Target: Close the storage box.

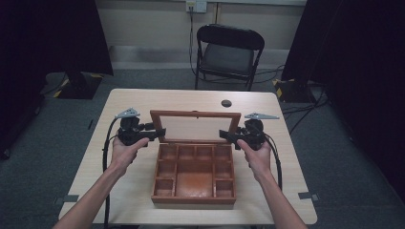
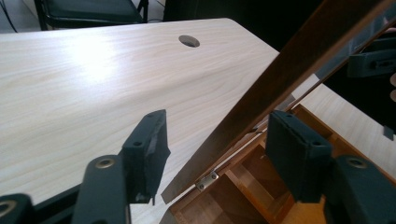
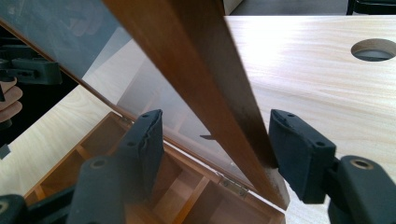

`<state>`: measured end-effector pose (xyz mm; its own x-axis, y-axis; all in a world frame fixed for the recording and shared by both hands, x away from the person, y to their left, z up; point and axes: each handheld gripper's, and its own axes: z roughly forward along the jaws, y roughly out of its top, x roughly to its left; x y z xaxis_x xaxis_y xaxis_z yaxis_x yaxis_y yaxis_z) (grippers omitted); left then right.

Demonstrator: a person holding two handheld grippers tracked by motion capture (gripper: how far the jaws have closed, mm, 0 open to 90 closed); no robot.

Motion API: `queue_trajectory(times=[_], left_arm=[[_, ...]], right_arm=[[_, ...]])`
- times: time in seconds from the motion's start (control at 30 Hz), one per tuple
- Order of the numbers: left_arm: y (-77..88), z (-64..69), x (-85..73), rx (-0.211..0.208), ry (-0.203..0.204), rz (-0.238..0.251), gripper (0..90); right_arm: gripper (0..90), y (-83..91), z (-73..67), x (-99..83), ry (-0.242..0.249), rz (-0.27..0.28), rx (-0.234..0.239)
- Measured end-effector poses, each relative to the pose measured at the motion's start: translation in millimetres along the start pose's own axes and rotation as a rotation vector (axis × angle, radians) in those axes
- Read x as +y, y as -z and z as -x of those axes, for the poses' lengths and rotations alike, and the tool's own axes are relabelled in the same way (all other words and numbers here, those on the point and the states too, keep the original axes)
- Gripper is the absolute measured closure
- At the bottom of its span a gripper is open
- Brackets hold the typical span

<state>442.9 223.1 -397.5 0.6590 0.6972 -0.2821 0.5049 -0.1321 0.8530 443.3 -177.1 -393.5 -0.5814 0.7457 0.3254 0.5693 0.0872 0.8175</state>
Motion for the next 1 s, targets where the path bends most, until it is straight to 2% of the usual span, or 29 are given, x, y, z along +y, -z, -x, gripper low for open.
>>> queue_trajectory(times=[0.13, 0.17, 0.3, 0.43, 0.7, 0.83, 0.93, 1.0], left_arm=[[1.5, 5.1, 0.7, -0.014, -0.018, 0.008, 38.8], [1.6, 5.9, 0.6, -0.015, -0.022, 0.003, 38.1], [1.3, 5.8, 0.3, -0.015, -0.013, 0.004, 37.4], [0.9, 5.9, 0.3, -0.009, -0.007, 0.003, 33.0], [-0.8, 9.1, 1.5, -0.005, 0.008, -0.009, 27.1], [0.0, 11.7, 1.9, -0.005, 0.002, -0.013, 27.4], [3.0, 13.9, 1.8, 0.005, -0.013, -0.016, 26.4], [5.5, 14.9, 1.9, 0.002, -0.013, -0.014, 26.1]], right_arm=[[34.3, 2.6, -1.9, -0.8, -0.002, -0.004, 0.012], [30.4, 3.7, -3.0, -1.8, 0.004, -0.013, 0.016], [24.8, 6.9, -4.4, -3.8, 0.017, -0.034, 0.013], [23.1, 17.9, -2.7, -8.0, 0.022, -0.039, 0.006], [23.4, 28.8, 3.3, -15.0, 0.03, -0.057, -0.029], [25.3, 32.7, 9.6, -18.2, 0.0, -0.06, -0.043], [25.8, 32.9, 11.3, -18.8, 0.008, -0.077, -0.077], [26.9, 32.6, 11.9, -21.3, -0.006, -0.088, -0.075]])
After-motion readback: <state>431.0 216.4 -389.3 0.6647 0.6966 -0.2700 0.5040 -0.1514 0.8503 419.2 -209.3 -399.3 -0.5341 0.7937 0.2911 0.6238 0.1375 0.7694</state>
